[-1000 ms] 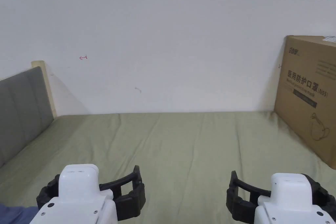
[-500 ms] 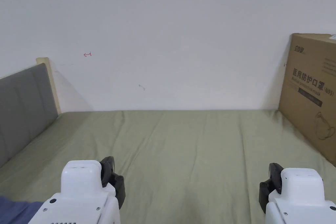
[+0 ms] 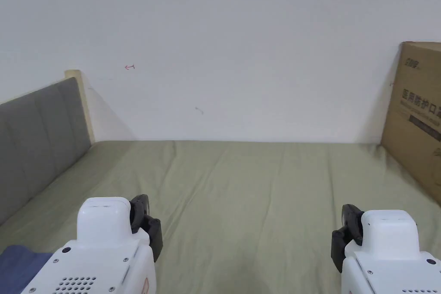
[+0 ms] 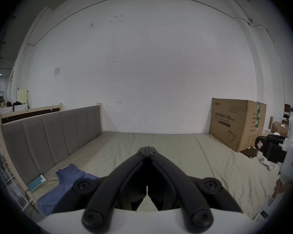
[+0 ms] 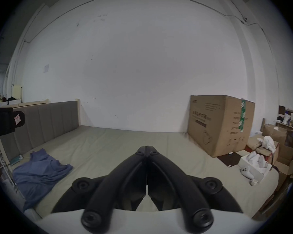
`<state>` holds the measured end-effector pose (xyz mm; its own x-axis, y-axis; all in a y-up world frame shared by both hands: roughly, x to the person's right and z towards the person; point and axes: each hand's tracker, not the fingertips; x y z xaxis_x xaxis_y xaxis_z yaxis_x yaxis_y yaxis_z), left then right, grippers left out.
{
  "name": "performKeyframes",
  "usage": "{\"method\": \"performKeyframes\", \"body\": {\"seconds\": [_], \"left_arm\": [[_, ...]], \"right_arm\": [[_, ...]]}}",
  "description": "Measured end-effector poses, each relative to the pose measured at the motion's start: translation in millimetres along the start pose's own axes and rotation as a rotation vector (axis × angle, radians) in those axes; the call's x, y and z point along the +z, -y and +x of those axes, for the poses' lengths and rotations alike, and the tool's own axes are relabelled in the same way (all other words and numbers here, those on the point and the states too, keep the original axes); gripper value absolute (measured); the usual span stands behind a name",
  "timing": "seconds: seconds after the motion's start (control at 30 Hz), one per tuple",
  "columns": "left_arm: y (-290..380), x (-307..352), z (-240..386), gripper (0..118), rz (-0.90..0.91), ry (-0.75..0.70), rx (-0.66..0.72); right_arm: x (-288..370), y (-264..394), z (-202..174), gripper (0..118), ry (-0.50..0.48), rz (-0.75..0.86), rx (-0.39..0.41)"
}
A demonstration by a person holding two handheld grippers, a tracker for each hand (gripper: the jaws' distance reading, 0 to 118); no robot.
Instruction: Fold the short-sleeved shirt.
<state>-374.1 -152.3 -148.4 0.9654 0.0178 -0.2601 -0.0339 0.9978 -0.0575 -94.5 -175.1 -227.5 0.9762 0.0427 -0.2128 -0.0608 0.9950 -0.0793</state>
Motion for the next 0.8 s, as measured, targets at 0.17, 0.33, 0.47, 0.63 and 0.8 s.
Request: {"method": "performKeyframes", "body": {"seconds": [0.17, 0.33, 0.47, 0.63, 0.8], "left_arm": [[-5, 21, -33, 0, 0.010, -0.138, -0.039], [-5, 52, -81, 0, -0.015, -0.302, -0.008], [-4, 75, -108, 0, -0.030, -0.411, -0.025], [0, 87, -129, 0, -0.054, -0.461, 0.004], [17, 66, -145, 0, -0.147, -0.439, 0.056]], "right_arm": [[-10, -4, -38, 0, -0.133, 0.002, 0.014], [-19, -4, -89, 0, -0.308, -0.018, 0.017], [-12, -7, -126, 0, -0.407, -0.035, 0.022], [-9, -6, -150, 0, -0.470, -0.079, 0.013], [-6, -3, -155, 0, -0.474, -0.107, 0.022]]}}
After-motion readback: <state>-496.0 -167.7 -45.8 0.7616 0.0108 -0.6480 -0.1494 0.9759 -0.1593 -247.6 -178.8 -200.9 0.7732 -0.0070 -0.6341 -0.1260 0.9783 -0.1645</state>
